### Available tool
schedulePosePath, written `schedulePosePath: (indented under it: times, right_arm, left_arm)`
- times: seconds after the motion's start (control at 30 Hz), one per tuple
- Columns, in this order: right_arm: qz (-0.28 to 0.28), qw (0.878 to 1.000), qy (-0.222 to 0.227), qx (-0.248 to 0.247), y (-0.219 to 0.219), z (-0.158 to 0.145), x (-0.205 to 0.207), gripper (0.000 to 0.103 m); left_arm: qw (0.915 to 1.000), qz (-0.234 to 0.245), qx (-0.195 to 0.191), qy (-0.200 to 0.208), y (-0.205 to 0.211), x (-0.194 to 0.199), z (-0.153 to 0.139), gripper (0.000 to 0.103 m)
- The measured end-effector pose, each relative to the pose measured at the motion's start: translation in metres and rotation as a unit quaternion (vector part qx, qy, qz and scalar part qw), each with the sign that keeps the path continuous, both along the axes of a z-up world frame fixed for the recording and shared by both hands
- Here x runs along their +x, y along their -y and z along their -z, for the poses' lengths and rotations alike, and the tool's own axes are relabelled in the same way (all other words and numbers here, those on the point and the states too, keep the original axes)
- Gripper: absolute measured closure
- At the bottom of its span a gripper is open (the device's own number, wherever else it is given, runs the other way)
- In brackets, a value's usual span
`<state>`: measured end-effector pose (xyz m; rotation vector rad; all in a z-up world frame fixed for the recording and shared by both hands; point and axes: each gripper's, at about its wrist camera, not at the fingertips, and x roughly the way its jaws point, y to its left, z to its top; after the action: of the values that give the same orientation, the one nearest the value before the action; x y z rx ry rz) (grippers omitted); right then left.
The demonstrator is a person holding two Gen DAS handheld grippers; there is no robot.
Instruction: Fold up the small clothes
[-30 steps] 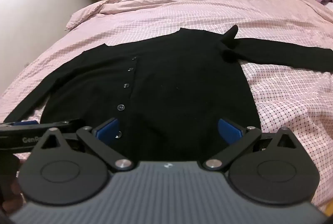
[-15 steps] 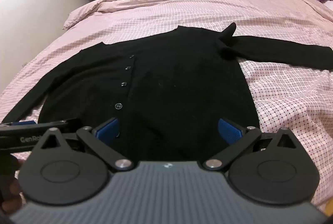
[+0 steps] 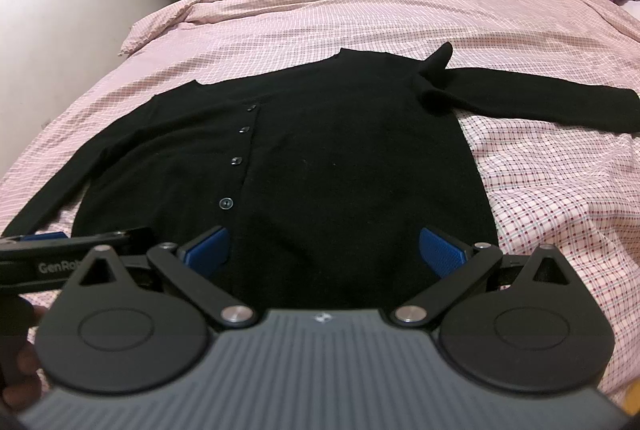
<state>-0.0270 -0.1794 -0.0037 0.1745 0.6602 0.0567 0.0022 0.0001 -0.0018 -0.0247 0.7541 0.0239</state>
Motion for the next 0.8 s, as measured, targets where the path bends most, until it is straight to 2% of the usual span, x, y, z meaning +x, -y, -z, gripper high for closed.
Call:
schedulePosePath:
  times: [0.8]
  right_arm:
    - [0.001,1.000,-0.003,0.001,0.0004,0.0023,-0.0010,0.000]
  left_arm:
    - [1.0000,-0.002,-0.001,-0.003,-0.0054,-0.0006,0.0033,0.000]
